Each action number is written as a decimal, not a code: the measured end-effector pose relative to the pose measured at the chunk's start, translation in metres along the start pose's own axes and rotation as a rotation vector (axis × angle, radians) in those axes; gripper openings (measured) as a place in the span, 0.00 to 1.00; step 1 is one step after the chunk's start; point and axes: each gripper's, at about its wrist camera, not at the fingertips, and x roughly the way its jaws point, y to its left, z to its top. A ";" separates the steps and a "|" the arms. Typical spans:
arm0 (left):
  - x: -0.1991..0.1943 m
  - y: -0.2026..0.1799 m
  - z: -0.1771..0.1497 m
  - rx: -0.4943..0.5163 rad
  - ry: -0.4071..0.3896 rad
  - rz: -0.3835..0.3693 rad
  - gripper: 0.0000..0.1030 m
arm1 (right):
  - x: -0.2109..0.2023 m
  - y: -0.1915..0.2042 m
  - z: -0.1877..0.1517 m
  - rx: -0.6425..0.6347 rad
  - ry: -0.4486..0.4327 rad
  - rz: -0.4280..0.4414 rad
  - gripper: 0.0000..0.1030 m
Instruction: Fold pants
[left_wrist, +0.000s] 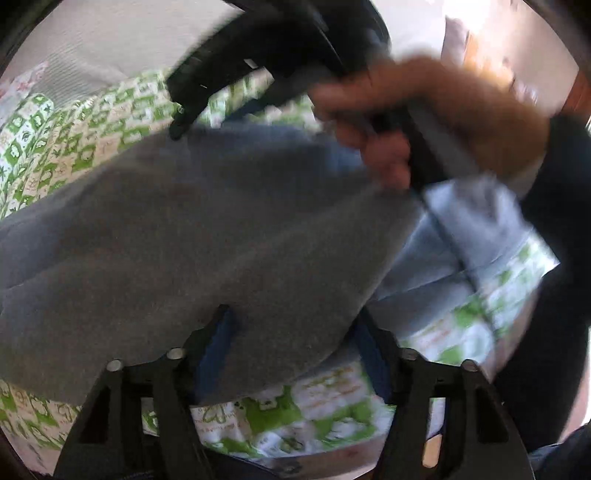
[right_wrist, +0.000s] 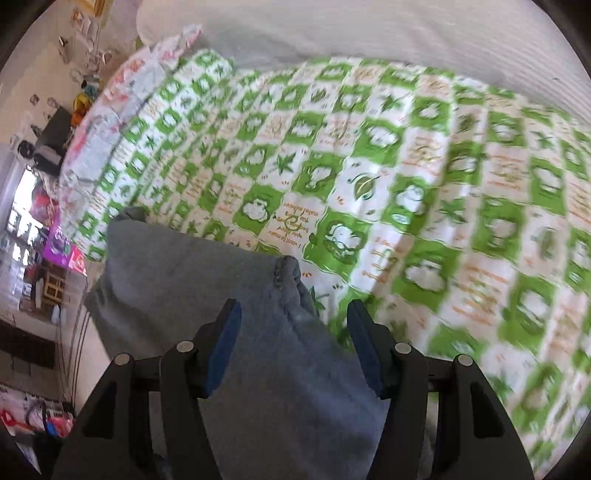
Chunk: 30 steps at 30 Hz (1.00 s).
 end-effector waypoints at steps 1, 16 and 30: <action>0.004 0.000 0.000 0.011 0.019 -0.002 0.25 | 0.009 0.003 0.002 -0.014 0.016 0.011 0.25; -0.033 0.007 0.002 0.058 0.040 -0.131 0.21 | -0.040 0.002 -0.024 0.050 -0.072 0.027 0.48; -0.054 -0.039 0.034 0.113 -0.036 -0.204 0.46 | -0.212 -0.055 -0.186 0.289 -0.321 -0.137 0.57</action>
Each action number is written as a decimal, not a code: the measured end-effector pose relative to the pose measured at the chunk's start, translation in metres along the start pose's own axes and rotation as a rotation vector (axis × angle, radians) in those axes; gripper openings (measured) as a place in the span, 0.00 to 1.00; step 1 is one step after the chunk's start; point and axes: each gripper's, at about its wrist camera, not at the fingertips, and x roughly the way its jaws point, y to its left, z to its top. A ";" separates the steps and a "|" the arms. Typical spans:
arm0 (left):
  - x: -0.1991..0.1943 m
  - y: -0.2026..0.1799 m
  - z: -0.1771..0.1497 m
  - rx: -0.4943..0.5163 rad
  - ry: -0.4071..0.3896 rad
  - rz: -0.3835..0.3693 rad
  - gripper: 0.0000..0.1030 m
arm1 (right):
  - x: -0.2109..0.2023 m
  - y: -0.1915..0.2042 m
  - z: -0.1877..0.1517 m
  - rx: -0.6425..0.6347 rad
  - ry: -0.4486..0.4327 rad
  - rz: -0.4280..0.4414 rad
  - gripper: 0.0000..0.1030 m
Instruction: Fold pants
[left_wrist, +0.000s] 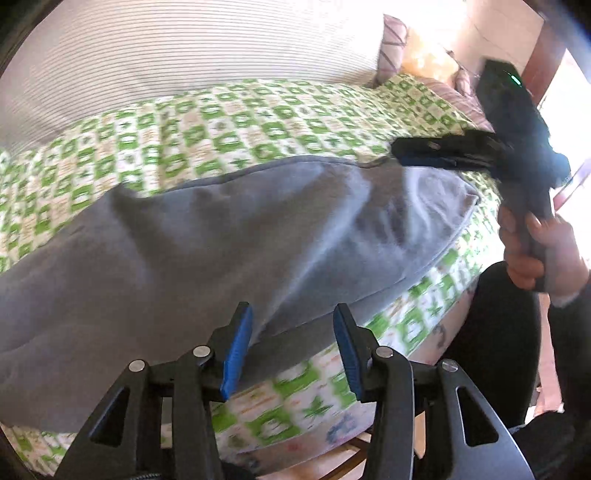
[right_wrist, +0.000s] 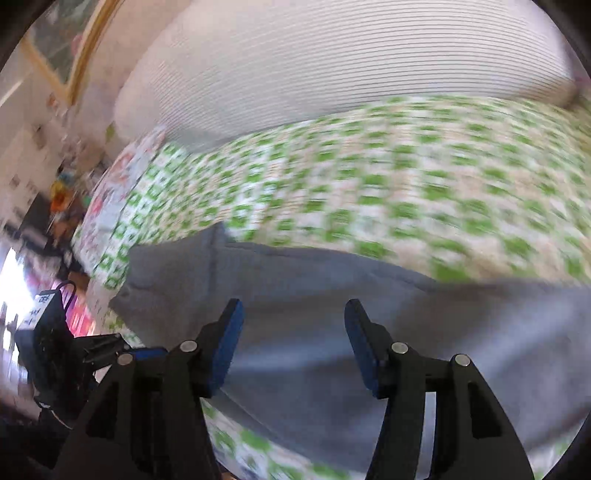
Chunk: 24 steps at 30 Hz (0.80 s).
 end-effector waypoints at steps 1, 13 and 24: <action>0.008 -0.003 0.003 0.003 0.005 -0.010 0.46 | -0.015 -0.012 -0.009 0.028 -0.021 -0.025 0.57; 0.044 -0.083 0.067 0.186 0.042 -0.077 0.51 | -0.117 -0.116 -0.087 0.348 -0.185 -0.173 0.57; 0.092 -0.103 0.031 0.334 0.155 0.019 0.51 | -0.127 -0.176 -0.111 0.552 -0.162 -0.242 0.57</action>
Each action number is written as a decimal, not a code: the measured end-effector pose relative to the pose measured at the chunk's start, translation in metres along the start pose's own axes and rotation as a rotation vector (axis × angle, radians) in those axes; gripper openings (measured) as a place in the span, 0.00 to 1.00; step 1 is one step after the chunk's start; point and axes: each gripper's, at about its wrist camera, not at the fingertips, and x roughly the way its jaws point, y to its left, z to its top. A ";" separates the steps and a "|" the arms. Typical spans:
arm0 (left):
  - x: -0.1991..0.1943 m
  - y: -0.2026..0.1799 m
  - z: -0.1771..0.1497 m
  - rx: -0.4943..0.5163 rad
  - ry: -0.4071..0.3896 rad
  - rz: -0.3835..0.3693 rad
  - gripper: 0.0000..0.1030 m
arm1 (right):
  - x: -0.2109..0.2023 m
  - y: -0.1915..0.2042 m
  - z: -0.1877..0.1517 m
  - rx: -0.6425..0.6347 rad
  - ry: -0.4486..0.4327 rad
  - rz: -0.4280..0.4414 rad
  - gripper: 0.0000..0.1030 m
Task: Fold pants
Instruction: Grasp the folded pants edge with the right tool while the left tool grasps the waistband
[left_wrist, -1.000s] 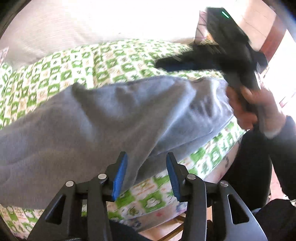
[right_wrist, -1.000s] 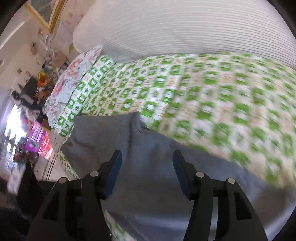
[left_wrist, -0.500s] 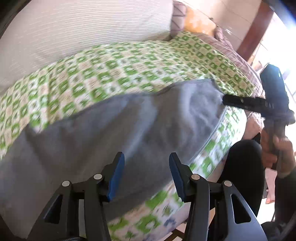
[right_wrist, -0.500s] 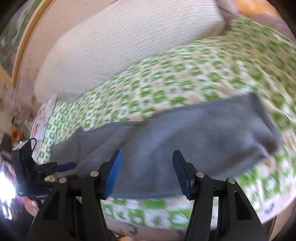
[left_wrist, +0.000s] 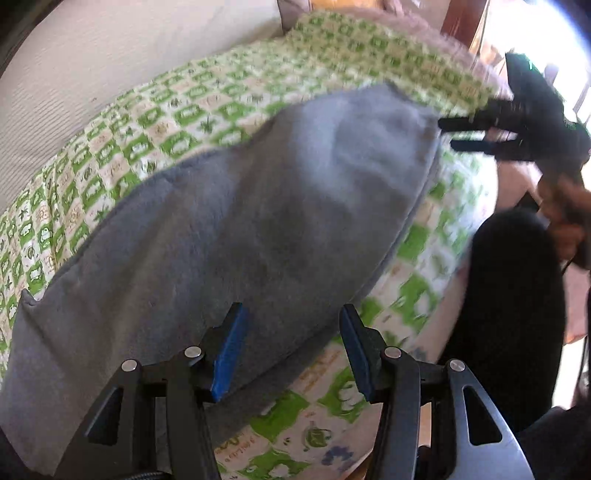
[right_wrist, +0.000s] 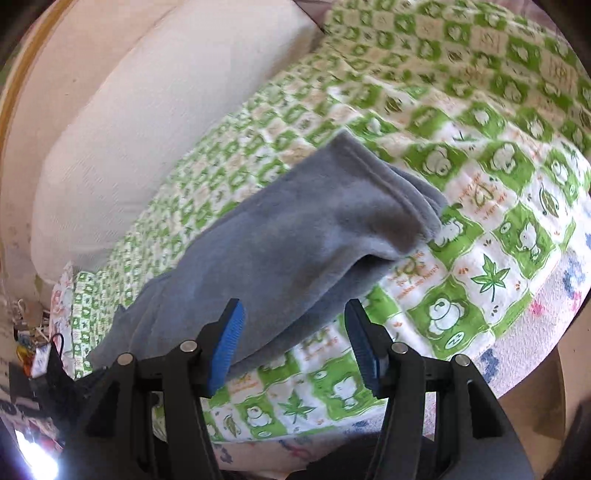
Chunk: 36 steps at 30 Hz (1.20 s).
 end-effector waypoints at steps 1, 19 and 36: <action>0.003 0.000 0.000 0.002 0.005 0.007 0.51 | 0.006 -0.002 0.003 0.011 0.024 -0.017 0.57; 0.007 -0.024 0.026 0.010 0.045 -0.109 0.27 | 0.012 -0.043 0.018 0.120 0.093 -0.019 0.11; -0.012 -0.015 0.105 -0.061 -0.060 -0.194 0.47 | -0.032 -0.077 0.007 0.197 -0.071 0.089 0.34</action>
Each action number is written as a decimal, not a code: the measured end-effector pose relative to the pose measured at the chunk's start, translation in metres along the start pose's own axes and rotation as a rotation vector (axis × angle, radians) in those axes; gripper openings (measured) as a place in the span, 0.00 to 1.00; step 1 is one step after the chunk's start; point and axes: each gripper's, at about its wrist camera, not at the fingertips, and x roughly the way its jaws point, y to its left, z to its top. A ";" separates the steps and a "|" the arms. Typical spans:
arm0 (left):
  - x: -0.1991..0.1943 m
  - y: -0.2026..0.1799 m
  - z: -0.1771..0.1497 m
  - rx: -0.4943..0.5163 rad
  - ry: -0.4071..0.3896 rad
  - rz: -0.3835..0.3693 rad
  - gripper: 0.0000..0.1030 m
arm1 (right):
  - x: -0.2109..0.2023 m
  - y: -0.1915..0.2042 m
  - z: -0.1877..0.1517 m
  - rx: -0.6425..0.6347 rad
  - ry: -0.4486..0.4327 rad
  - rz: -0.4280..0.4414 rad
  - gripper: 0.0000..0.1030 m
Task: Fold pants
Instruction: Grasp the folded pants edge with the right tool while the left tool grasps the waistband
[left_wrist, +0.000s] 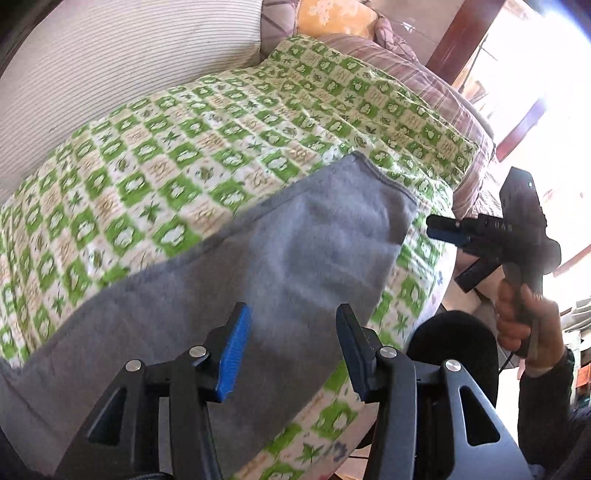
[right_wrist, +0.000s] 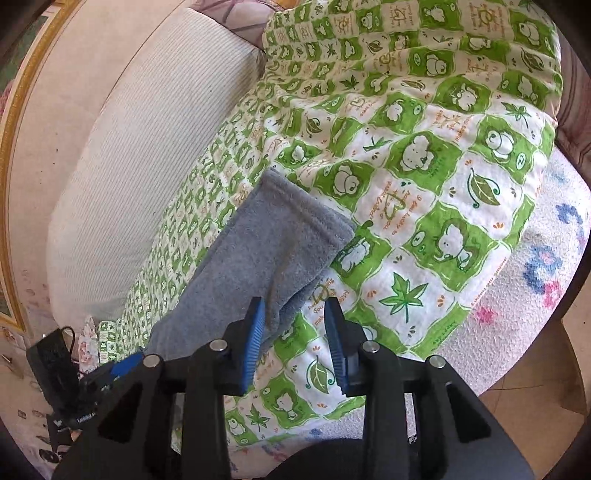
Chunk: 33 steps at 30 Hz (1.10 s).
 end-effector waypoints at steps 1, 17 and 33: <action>0.002 -0.002 0.000 0.006 0.003 -0.002 0.47 | -0.001 -0.003 0.000 0.007 -0.001 0.006 0.34; 0.067 -0.047 0.100 0.225 0.149 -0.035 0.48 | 0.002 -0.019 0.002 0.075 0.002 0.112 0.34; 0.182 -0.074 0.169 0.315 0.358 -0.104 0.48 | 0.022 -0.051 0.016 0.185 0.013 0.205 0.34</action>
